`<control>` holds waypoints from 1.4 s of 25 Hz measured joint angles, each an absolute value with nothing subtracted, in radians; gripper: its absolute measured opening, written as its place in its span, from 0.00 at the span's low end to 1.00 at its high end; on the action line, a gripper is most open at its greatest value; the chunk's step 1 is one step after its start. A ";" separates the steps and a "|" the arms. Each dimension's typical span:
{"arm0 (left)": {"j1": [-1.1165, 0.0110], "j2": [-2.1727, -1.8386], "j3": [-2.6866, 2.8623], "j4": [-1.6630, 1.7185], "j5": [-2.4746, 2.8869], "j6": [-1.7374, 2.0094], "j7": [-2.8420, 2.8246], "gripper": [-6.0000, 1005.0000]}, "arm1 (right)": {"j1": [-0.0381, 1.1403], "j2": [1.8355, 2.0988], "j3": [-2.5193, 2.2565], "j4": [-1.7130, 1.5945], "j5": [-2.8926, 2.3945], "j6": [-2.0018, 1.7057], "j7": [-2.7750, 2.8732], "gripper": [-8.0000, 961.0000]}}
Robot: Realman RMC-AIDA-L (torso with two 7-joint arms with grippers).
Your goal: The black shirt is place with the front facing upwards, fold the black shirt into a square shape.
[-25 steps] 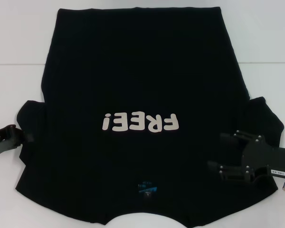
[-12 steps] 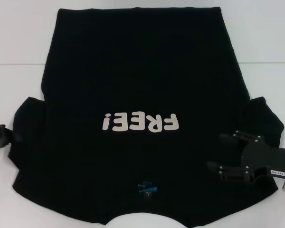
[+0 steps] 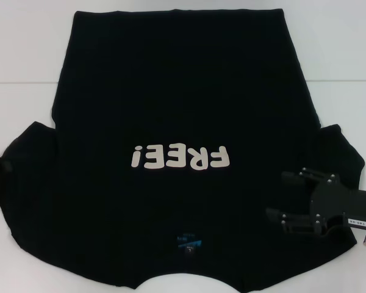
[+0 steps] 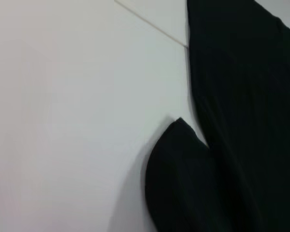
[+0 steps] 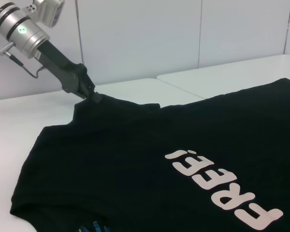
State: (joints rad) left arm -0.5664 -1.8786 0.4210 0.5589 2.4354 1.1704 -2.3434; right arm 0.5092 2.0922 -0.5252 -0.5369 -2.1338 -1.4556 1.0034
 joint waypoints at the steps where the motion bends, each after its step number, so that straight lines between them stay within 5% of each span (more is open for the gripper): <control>1: -0.568 -1.879 0.421 0.563 2.435 1.170 -2.346 0.01 | 0.509 2.092 -0.526 -0.537 -2.134 -1.456 1.003 0.94; 22: -0.596 -1.878 0.410 0.604 2.412 1.267 -2.402 0.01 | 0.510 2.092 -0.528 -0.536 -2.134 -1.456 1.005 0.94; 31: -0.635 -1.915 0.418 0.649 2.283 1.387 -2.403 0.04 | 0.509 2.092 -0.528 -0.531 -2.135 -1.454 1.006 0.94; 35: -0.662 -1.957 0.448 0.644 2.295 1.366 -2.394 0.07 | 0.511 2.093 -0.528 -0.531 -2.136 -1.454 1.006 0.94</control>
State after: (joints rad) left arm -0.6621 -1.9568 0.4479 0.6440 2.2946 1.3655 -2.3944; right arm 0.5115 2.0930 -0.5277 -0.5307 -2.1361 -1.4540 1.0063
